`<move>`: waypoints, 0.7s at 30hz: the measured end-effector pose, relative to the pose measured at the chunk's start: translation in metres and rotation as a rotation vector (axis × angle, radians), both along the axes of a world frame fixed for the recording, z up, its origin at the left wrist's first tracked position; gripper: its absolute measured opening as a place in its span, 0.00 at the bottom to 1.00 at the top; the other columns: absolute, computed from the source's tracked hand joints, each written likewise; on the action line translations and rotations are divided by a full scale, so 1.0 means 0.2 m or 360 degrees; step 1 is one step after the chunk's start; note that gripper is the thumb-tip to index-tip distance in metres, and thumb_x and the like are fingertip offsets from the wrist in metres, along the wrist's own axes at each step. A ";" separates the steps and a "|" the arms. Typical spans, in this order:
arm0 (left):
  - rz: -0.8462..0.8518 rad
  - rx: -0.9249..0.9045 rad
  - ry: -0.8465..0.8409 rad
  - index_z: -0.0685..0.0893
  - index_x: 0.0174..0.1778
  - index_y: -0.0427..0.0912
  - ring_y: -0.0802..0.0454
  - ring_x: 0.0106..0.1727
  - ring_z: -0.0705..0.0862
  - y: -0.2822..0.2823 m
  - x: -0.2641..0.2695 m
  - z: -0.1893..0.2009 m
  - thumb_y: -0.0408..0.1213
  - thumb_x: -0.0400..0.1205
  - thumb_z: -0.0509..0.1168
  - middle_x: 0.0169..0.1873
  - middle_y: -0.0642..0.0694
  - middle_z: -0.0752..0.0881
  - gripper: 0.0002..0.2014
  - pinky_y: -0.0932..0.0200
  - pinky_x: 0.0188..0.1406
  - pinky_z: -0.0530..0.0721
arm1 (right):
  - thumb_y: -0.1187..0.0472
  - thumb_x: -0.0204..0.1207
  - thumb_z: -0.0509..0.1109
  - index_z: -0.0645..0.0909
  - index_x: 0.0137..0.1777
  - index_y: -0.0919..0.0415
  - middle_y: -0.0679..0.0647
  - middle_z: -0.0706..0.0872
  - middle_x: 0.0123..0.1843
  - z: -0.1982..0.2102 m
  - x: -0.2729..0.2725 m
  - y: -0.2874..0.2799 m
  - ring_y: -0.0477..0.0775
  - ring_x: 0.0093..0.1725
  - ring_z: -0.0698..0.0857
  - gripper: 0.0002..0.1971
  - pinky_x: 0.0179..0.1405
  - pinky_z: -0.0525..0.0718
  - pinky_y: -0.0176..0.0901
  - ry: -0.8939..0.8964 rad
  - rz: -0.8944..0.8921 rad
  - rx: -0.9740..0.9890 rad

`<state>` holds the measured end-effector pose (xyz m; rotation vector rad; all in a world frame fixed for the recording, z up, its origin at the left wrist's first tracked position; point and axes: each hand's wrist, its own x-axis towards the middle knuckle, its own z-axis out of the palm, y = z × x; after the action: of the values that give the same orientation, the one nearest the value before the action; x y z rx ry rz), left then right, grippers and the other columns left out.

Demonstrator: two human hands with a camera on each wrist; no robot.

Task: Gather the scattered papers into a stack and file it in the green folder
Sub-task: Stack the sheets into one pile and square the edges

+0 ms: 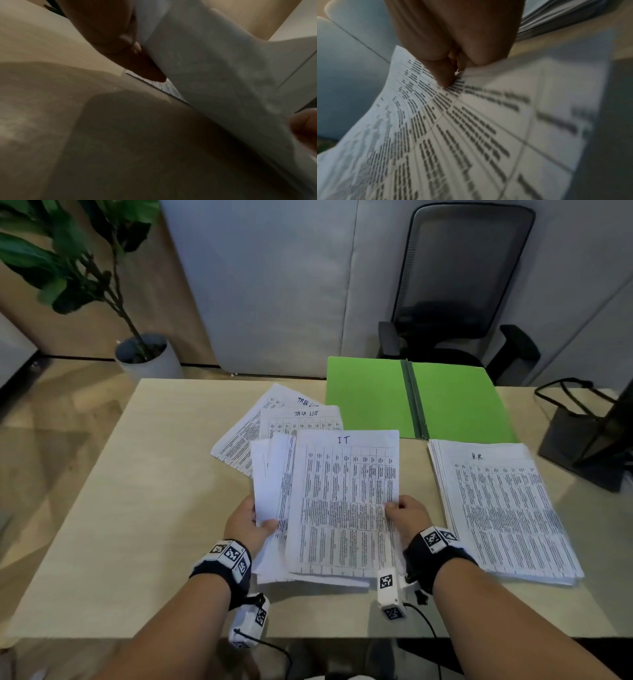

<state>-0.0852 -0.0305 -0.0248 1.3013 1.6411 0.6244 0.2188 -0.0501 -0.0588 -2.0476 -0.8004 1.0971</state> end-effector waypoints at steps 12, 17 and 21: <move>0.0205 0.0451 -0.0369 0.75 0.65 0.48 0.50 0.59 0.82 0.16 0.20 0.35 0.46 0.88 0.55 0.54 0.55 0.83 0.13 0.54 0.59 0.78 | 0.77 0.77 0.63 0.75 0.45 0.53 0.55 0.77 0.40 0.49 -0.21 0.17 0.50 0.39 0.78 0.16 0.41 0.80 0.42 0.0357 0.0024 0.0905; 0.0237 0.0806 -0.0398 0.70 0.63 0.46 0.58 0.50 0.79 0.15 0.30 0.43 0.31 0.87 0.54 0.55 0.49 0.80 0.10 0.65 0.48 0.76 | 0.75 0.76 0.63 0.75 0.52 0.45 0.55 0.84 0.52 0.57 -0.19 0.12 0.51 0.51 0.83 0.21 0.53 0.84 0.49 0.0429 0.0120 0.1074; 0.0234 0.0516 -0.0419 0.66 0.65 0.44 0.54 0.50 0.80 0.08 0.33 0.30 0.28 0.86 0.56 0.54 0.52 0.79 0.14 0.58 0.54 0.79 | 0.79 0.76 0.61 0.68 0.59 0.46 0.50 0.82 0.54 0.44 -0.15 0.04 0.47 0.53 0.81 0.25 0.55 0.83 0.48 0.0279 0.0148 0.0826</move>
<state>-0.0187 -0.0141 0.0355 1.2663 1.4656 1.1395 0.1888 -0.0420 0.0298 -1.4758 -0.9780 0.9767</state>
